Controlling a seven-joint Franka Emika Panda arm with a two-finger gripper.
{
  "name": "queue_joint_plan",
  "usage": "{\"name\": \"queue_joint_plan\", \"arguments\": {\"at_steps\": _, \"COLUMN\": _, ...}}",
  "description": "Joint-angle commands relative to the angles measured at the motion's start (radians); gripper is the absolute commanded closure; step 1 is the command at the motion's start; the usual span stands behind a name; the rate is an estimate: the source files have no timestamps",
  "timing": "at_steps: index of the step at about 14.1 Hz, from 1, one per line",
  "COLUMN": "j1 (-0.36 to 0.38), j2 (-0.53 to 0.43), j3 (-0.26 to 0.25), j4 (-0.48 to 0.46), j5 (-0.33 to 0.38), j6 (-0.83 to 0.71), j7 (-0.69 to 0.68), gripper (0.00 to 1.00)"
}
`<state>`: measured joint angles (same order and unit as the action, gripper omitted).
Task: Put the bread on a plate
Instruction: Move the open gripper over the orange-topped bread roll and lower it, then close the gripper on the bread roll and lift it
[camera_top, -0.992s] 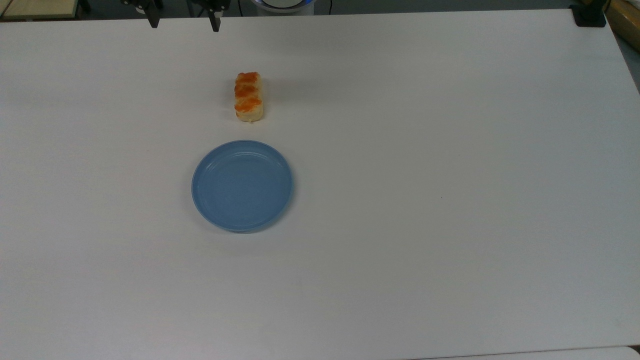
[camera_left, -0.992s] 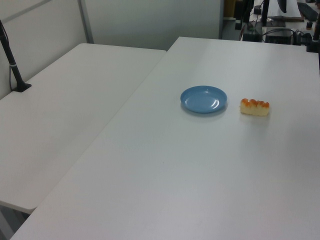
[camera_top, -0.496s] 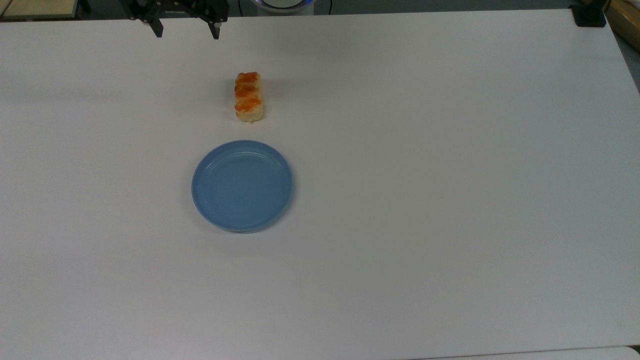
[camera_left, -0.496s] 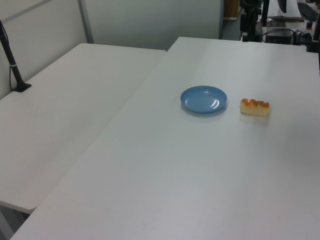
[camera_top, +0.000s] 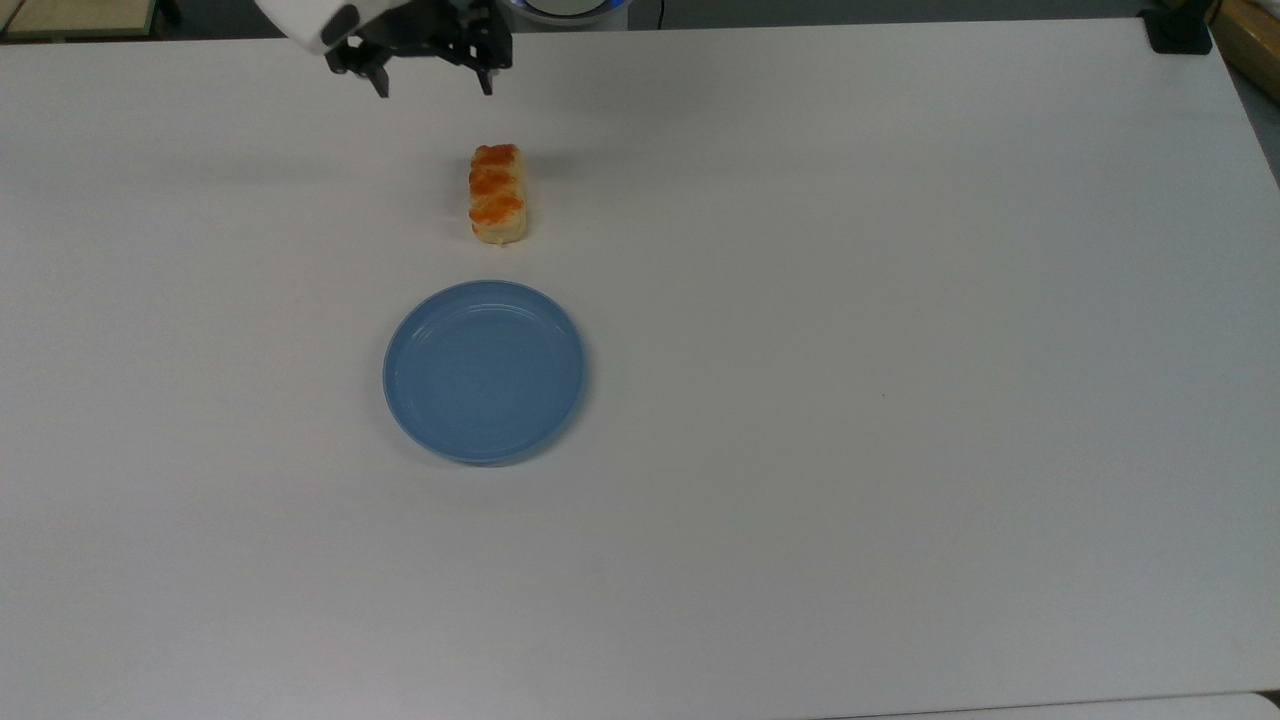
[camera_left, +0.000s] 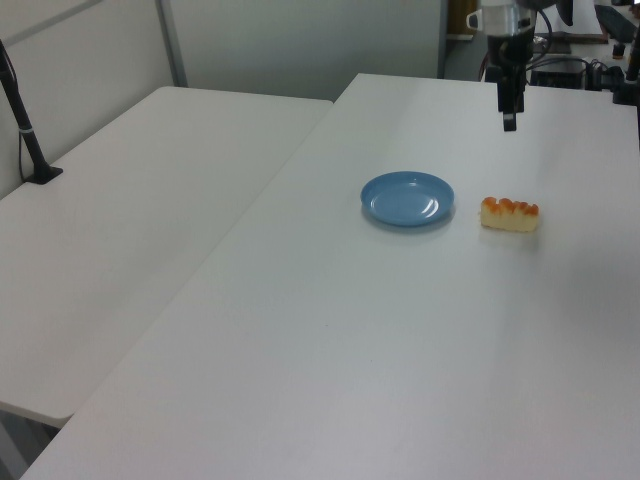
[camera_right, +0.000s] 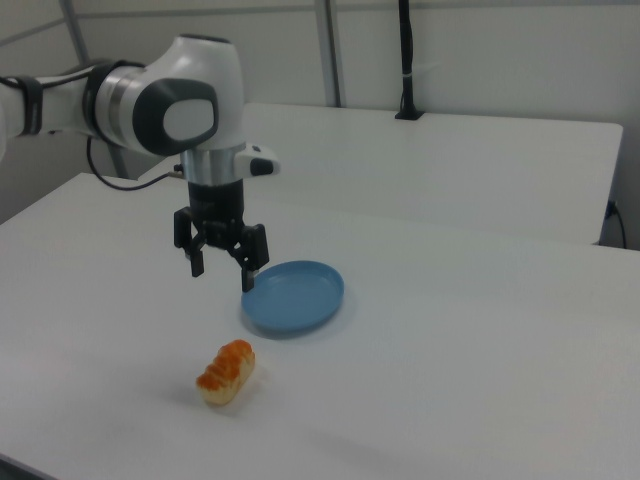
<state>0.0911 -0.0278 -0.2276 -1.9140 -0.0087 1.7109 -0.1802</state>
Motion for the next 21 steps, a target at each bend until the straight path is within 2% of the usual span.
{"name": "queue_joint_plan", "arguments": {"at_steps": 1, "j1": 0.067, "j2": -0.058, "j3": -0.026, "j4": -0.164, "j5": -0.033, "j6": 0.132, "j7": 0.011, "gripper": 0.0}}
{"name": "queue_joint_plan", "arguments": {"at_steps": 4, "j1": 0.076, "j2": -0.057, "j3": -0.026, "j4": -0.27, "j5": -0.057, "j6": 0.237, "j7": 0.011, "gripper": 0.0}}
{"name": "queue_joint_plan", "arguments": {"at_steps": 11, "j1": 0.09, "j2": -0.014, "j3": -0.022, "j4": -0.396, "j5": -0.1, "j6": 0.427, "j7": 0.033, "gripper": 0.0}}
{"name": "queue_joint_plan", "arguments": {"at_steps": 15, "j1": 0.099, "j2": 0.069, "j3": -0.022, "j4": -0.412, "j5": -0.102, "j6": 0.544, "j7": 0.06, "gripper": 0.0}}
{"name": "queue_joint_plan", "arguments": {"at_steps": 16, "j1": 0.104, "j2": 0.081, "j3": -0.022, "j4": -0.412, "j5": -0.103, "j6": 0.558, "j7": 0.073, "gripper": 0.07}}
{"name": "queue_joint_plan", "arguments": {"at_steps": 17, "j1": 0.105, "j2": 0.089, "j3": -0.022, "j4": -0.41, "j5": -0.103, "j6": 0.562, "j7": 0.08, "gripper": 0.27}}
{"name": "queue_joint_plan", "arguments": {"at_steps": 19, "j1": 0.105, "j2": 0.089, "j3": -0.022, "j4": -0.408, "j5": -0.108, "j6": 0.562, "j7": 0.08, "gripper": 0.51}}
{"name": "queue_joint_plan", "arguments": {"at_steps": 21, "j1": 0.104, "j2": 0.085, "j3": -0.024, "j4": -0.404, "j5": -0.109, "j6": 0.552, "j7": 0.076, "gripper": 0.6}}
